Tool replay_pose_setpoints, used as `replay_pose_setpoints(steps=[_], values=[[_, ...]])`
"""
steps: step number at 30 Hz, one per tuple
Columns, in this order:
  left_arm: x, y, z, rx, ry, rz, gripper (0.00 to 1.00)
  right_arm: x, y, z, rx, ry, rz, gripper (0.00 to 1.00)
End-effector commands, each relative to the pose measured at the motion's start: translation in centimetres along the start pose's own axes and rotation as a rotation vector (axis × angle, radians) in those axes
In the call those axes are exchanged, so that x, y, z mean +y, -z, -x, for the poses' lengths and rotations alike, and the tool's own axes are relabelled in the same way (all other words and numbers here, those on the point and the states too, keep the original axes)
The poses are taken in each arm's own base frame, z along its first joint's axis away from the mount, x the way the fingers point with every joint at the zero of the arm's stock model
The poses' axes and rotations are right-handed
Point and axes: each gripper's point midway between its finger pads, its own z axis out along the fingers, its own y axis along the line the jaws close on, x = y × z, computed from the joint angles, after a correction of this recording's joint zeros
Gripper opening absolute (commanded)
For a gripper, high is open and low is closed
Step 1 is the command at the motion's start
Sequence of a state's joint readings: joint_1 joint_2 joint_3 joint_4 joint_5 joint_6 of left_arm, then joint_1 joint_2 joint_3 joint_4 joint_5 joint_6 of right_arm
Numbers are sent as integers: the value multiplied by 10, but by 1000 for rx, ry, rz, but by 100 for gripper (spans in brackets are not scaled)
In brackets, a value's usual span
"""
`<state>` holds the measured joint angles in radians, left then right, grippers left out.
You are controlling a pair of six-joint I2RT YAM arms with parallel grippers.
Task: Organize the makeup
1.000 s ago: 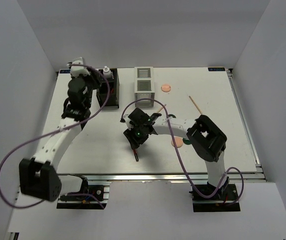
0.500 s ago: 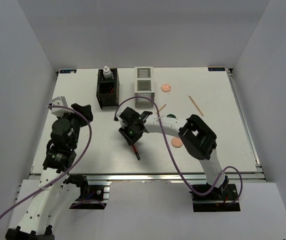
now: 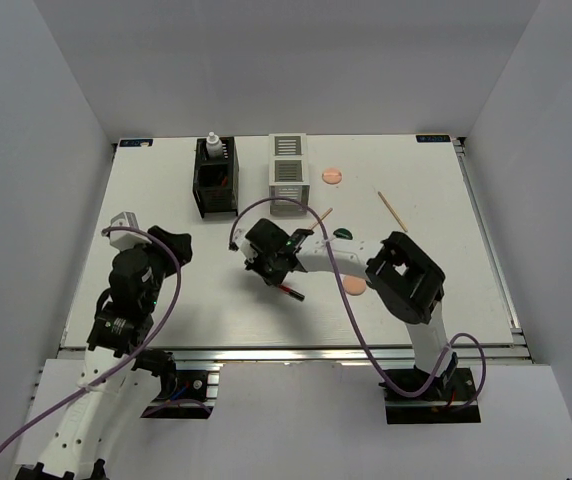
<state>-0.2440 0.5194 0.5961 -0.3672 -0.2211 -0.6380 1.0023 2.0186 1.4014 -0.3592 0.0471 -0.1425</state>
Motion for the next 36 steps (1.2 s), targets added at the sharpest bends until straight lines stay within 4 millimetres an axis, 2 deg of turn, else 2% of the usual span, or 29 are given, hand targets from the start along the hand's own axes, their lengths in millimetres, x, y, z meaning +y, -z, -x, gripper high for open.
replay_pose_setpoints(steps=[1, 2, 3, 4, 5, 8, 9, 10, 11, 12, 14, 15, 16, 17, 18, 19, 20, 21, 22, 23, 26, 28, 29, 36], values=[[2, 0, -18, 56, 34, -14, 63, -4, 23, 25, -87, 30, 272, 0], [1, 0, -21, 64, 51, -24, 63, -9, 43, 61, -191, 77, 332, 0], [0, 0, -25, 73, 59, -32, 63, -7, 58, 83, -278, 84, 417, 0], [2, -1, -40, 117, 66, -48, 63, -25, 69, 99, -340, 89, 413, 0], [-1, -2, -45, 130, 88, -62, 63, -38, 89, 134, -439, 131, 396, 0], [0, -4, -68, 196, 127, -89, 63, -65, 118, 185, -614, 195, 373, 0], [1, -4, -71, 202, 137, -92, 63, -70, 143, 212, -704, 233, 361, 0], [-1, -5, -72, 202, 145, -103, 63, -81, 153, 232, -783, 260, 335, 0], [2, -5, -77, 208, 154, -99, 63, -82, 166, 246, -849, 280, 331, 0], [1, -5, -77, 207, 159, -104, 63, -91, 191, 272, -989, 300, 289, 0], [2, -6, -80, 210, 164, -104, 63, -97, 212, 292, -1135, 302, 242, 0], [2, -8, -80, 211, 164, -101, 63, -102, 202, 293, -1165, 242, 239, 0], [2, -8, -81, 214, 160, -100, 63, -105, 221, 309, -1286, 272, 202, 0], [-2, -6, -84, 236, 160, -123, 63, -111, 218, 316, -1315, 236, 192, 0], [-2, -7, -85, 242, 158, -125, 63, -115, 239, 333, -1379, 226, 179, 0], [-2, -8, -86, 247, 153, -122, 63, -121, 208, 336, -1355, 161, 203, 0], [-3, -8, -85, 250, 152, -126, 63, -129, 204, 343, -1371, 121, 180, 0], [-4, -8, -85, 252, 150, -128, 63, -137, 182, 345, -1366, 81, 170, 0], [-5, -9, -86, 256, 149, -131, 63, -142, 190, 353, -1404, 62, 146, 0], [-5, -9, -86, 256, 149, -131, 63, -157, 189, 356, -1429, 4, 76, 0], [-4, -9, -88, 263, 152, -131, 63, -165, 175, 360, -1426, -18, 30, 0], [-3, -8, -91, 266, 153, -132, 63, -165, 167, 358, -1415, -29, 24, 0], [-2, -8, -92, 268, 153, -130, 63, -167, 157, 353, -1397, -43, 13, 0], [-1, -10, -97, 288, 147, -132, 63, -165, 138, 348, -1373, -72, 2, 0]])
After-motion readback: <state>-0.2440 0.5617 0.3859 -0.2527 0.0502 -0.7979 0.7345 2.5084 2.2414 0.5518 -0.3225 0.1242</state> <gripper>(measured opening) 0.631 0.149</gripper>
